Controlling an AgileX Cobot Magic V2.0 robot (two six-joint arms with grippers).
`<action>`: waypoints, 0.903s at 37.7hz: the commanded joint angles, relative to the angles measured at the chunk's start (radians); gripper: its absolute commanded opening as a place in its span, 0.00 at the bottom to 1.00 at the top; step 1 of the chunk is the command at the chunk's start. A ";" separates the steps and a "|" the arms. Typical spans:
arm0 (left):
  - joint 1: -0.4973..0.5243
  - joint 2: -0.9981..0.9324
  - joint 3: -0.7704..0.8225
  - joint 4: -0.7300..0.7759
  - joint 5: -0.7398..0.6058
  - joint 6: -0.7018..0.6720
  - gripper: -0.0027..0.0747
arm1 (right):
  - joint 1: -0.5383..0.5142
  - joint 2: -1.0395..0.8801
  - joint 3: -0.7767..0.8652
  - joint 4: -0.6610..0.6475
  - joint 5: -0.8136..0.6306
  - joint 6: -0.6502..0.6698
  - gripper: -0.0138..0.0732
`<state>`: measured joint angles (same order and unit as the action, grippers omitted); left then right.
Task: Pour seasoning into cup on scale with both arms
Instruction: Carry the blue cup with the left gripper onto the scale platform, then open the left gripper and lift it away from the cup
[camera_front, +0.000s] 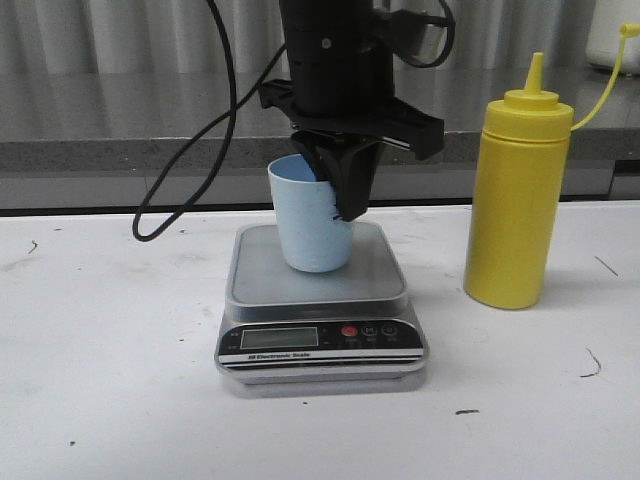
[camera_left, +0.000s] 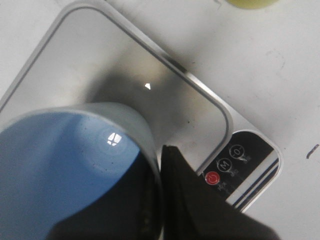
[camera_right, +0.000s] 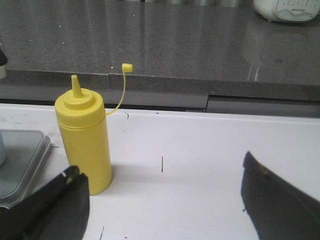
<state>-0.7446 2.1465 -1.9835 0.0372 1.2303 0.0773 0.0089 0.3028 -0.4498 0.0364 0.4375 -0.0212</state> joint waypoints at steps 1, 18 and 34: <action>-0.006 -0.055 -0.032 0.007 0.013 -0.004 0.14 | -0.003 0.016 -0.034 -0.003 -0.074 -0.003 0.88; -0.006 -0.096 -0.102 -0.004 0.037 -0.016 0.66 | -0.003 0.016 -0.034 -0.003 -0.074 -0.003 0.88; 0.011 -0.260 -0.074 -0.002 0.037 -0.031 0.30 | -0.003 0.016 -0.034 -0.003 -0.074 -0.003 0.88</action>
<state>-0.7409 1.9751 -2.0454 0.0338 1.2481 0.0593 0.0089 0.3028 -0.4498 0.0364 0.4375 -0.0212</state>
